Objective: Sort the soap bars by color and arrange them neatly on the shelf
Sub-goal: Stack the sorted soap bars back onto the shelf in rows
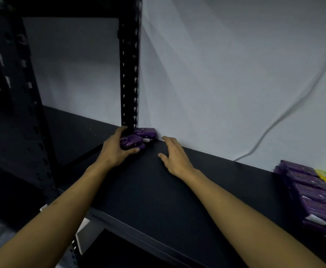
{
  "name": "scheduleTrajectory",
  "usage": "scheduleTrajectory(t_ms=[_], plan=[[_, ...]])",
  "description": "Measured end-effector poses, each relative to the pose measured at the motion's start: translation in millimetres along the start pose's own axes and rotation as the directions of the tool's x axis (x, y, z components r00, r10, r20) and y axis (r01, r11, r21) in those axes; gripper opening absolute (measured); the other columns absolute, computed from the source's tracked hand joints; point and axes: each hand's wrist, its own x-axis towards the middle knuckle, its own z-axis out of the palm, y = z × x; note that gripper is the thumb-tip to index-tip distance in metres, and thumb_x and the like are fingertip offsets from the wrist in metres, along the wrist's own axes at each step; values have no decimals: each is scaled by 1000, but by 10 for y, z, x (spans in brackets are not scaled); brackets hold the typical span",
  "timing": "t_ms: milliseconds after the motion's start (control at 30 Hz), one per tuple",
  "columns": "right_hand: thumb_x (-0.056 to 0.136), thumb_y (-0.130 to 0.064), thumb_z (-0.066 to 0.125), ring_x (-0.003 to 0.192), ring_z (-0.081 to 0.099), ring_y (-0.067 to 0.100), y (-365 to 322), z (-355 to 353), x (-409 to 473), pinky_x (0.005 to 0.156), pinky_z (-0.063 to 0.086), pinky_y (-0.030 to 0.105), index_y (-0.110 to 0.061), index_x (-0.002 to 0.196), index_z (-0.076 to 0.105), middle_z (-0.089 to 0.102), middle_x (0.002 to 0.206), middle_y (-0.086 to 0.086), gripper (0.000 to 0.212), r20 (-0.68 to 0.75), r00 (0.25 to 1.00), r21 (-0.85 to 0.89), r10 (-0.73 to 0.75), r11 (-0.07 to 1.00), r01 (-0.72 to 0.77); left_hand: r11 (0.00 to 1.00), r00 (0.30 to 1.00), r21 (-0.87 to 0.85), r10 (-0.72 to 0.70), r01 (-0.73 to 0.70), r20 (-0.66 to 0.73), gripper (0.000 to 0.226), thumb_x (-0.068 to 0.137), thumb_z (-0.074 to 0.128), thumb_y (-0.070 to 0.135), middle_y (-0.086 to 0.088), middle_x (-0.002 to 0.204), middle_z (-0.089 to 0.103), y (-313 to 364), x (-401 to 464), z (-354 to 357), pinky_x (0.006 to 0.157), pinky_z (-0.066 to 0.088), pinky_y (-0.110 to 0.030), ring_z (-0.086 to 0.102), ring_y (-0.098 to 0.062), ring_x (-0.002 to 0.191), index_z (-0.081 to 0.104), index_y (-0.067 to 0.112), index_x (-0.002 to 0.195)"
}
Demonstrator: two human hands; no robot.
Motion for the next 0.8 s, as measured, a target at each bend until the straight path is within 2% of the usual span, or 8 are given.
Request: scheduleTrajectory(t_ms=[133,233,333,433,500,600,700,800], plan=[[94,-26,65,141,31,22,52,189,427,116,32,38,-17,152,30,32,154,4,68,-61,995,-6,-83,997,83,1000,1000,27,7,-8,28,78,71,86,45,0,131,64,-135,142,-23,108,43,-31,60,-17,119,54,29,140],[92,-29,68,148,22,22,75,328,702,120,25,39,-22,154,29,24,161,5,74,-81,984,-53,-157,987,153,1000,1000,0,-17,17,10,79,69,88,42,1,130,66,-208,188,-80,106,41,-22,60,-11,115,56,28,140],[91,-35,68,148,21,19,84,397,905,117,24,37,-30,154,27,21,162,0,76,-79,973,-80,-218,974,212,998,997,-39,-57,56,-47,80,70,90,34,-2,129,66,-257,201,-133,100,36,-16,55,-5,107,56,22,141],[91,-35,69,147,26,18,114,456,1043,119,27,37,-32,154,29,27,161,0,75,-32,970,-23,-242,970,241,993,990,-57,-108,103,-95,80,70,90,33,-4,131,65,-294,209,-157,102,37,-19,58,-12,114,55,21,141],[91,-31,70,143,32,18,136,481,1089,119,29,37,-30,153,33,35,156,2,72,0,968,47,-252,967,251,992,987,-54,-122,117,-104,80,70,90,34,-6,132,64,-308,216,-154,103,36,-19,59,-18,119,56,21,141],[90,-29,71,127,44,20,157,483,1124,112,36,35,-24,148,44,48,139,2,64,1,965,67,-262,963,261,991,987,-54,-125,120,-106,80,70,90,35,-6,133,63,-308,220,-156,101,35,-17,59,-18,120,56,21,141],[90,-29,71,117,47,19,174,487,1122,107,38,30,-29,147,46,51,123,0,62,-6,971,90,-239,967,238,991,987,-57,-128,123,-92,81,69,90,34,-8,133,62,-291,209,-163,104,38,-23,59,-20,119,55,21,142],[91,-25,71,112,51,16,177,477,1121,105,40,27,-29,147,46,50,121,-1,61,7,971,124,-240,964,237,990,988,-65,-132,127,-84,81,70,89,31,-8,133,62,-268,186,-171,102,39,-22,58,-19,118,54,20,142]])
